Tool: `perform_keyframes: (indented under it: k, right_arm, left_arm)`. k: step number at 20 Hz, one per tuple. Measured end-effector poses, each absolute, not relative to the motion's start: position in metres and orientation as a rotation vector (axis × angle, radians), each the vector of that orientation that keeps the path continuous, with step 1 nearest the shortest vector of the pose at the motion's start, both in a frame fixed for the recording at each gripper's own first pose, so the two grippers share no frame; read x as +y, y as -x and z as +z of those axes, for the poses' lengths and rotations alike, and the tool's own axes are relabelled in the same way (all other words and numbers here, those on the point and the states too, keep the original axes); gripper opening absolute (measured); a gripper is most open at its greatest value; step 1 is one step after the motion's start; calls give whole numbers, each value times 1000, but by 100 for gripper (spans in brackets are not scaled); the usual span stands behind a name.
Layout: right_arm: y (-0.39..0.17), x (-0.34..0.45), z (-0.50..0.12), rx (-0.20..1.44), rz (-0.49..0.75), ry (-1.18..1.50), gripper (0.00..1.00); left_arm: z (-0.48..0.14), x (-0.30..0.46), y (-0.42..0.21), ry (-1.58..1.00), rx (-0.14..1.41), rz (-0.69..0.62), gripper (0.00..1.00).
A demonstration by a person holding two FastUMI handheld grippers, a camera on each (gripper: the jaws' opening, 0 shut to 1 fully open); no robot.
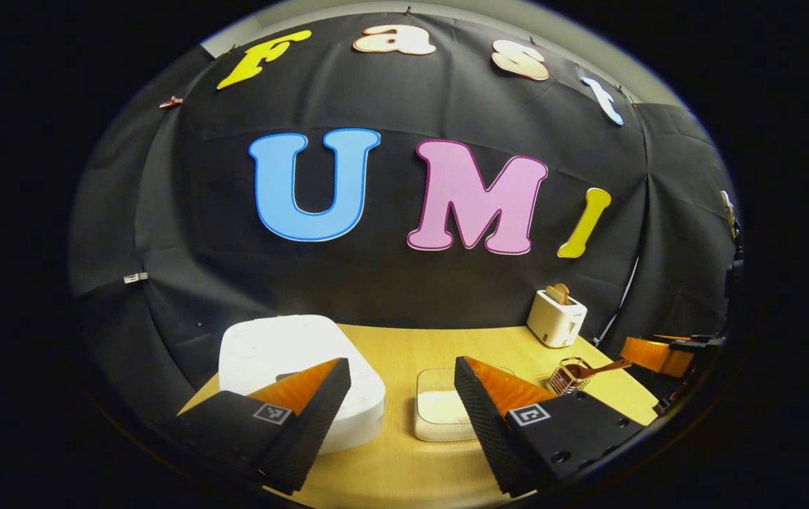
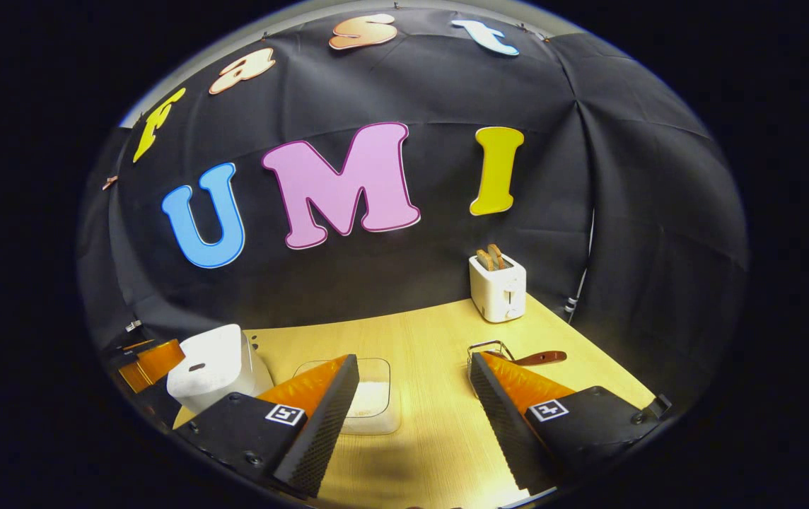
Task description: Close the left gripper, press the button to open the rice cooker; take a wooden spoon from the chopstick holder with the right hand, scoop a spoonful of rice and pour it into the rice cooker, then put the wooden spoon back into the chopstick holder.
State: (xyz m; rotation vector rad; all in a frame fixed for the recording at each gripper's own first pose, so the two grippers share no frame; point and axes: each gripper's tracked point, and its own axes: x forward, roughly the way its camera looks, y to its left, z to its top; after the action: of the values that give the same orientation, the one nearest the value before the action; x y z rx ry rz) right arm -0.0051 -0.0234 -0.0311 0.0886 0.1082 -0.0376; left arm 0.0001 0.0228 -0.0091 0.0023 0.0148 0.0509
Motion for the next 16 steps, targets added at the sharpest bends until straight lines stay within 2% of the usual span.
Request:
perform_keyframes:
  k: [5,9,10,11,12,13,16]
  right_arm:
    - [6,-24,-36,123,-62,-96,98]
    - [7,-12,-45,151,-54,-88,98]
    - [7,-11,-45,156,-56,-84,98]
    - [7,-11,-45,159,-58,-80,98]
    - [6,-9,-45,159,-58,-82,98]
    - [5,-8,-48,163,-57,-87,98]
    - [2,-7,-60,202,-60,-101,98]
  left_arm:
    - [-4,47,-4,19,-4,73,95]
    - [-2,65,-8,28,-7,68,84]
    - [-2,69,-11,31,-6,66,76]
    - [-3,75,-13,36,3,67,72]
    - [-6,81,-17,43,16,74,54]
    - [-8,88,-21,55,30,83,53]
    - [-11,103,-30,84,47,105,29]
